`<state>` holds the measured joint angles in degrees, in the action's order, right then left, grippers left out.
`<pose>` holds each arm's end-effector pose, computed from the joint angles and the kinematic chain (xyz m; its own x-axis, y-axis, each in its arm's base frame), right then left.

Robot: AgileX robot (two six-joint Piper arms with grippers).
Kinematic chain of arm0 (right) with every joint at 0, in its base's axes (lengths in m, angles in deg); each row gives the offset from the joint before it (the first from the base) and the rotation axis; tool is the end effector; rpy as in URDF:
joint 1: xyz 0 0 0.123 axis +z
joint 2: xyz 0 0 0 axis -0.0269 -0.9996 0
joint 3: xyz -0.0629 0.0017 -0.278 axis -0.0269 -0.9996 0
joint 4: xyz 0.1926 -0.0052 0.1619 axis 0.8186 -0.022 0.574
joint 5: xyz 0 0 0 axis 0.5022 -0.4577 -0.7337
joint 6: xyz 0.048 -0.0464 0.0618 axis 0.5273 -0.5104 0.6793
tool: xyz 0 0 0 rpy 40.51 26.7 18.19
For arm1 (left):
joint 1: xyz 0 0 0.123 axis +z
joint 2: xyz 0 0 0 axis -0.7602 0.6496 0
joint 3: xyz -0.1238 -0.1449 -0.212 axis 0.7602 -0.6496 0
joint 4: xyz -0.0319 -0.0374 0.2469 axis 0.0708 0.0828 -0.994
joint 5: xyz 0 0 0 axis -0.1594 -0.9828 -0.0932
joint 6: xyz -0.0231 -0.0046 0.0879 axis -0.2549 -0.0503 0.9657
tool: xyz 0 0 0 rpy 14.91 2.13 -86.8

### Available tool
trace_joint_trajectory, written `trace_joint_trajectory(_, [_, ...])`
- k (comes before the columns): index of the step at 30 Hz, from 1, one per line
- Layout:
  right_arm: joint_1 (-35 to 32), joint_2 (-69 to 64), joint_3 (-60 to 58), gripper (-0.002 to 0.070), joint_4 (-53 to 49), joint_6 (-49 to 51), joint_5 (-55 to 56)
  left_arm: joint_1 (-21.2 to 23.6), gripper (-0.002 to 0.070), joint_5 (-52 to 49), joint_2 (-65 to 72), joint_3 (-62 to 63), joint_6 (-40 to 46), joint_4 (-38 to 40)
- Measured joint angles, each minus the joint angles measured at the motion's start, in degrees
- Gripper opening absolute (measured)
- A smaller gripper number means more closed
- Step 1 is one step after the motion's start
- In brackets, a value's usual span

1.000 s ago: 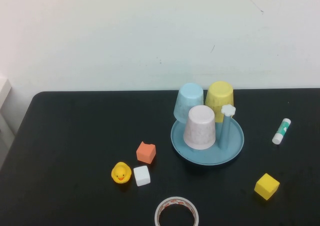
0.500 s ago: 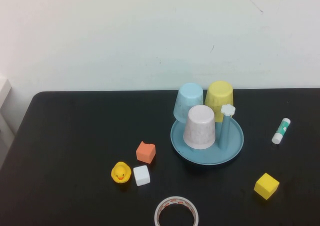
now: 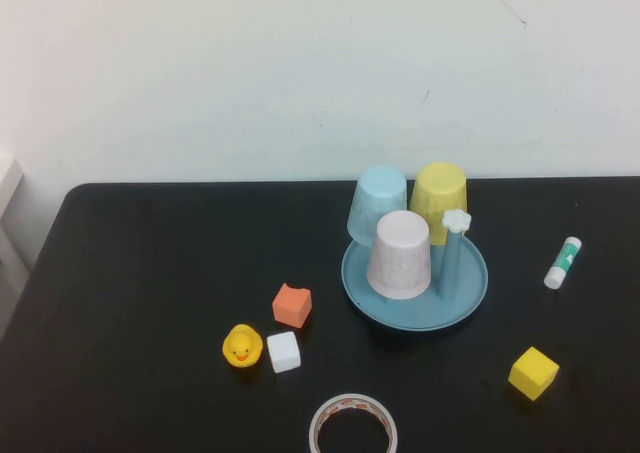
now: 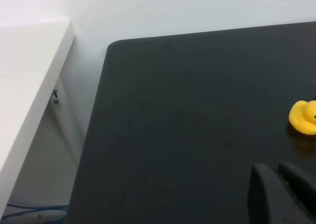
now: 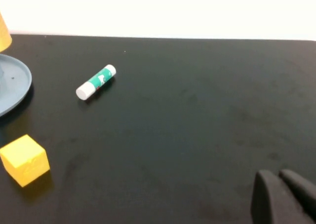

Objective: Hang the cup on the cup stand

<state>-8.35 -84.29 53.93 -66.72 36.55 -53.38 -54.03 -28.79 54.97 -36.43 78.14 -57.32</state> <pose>0.0519 -0.0107 0.1766 -0.2724 -0.0457 -0.9611 0.1648 0.9819 -0.0934 0.0534 -0.0051 0.1798 -0.2263 0.0089 -0.9740 0.0852 0.9963 -0.0107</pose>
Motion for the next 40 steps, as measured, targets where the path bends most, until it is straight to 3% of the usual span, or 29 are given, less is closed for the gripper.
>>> trace_joint_trajectory(31, [0.12,0.00,0.00,-0.0001,-0.09,-1.29,-0.13,0.00,-0.0001,-0.03,0.00,0.00,0.00,0.00])
trace_joint_trajectory(40, [6.08,0.00,0.00,-0.0001,-0.09,-1.29,-0.13,0.00,-0.0001,-0.03,0.00,0.00,0.22,0.00])
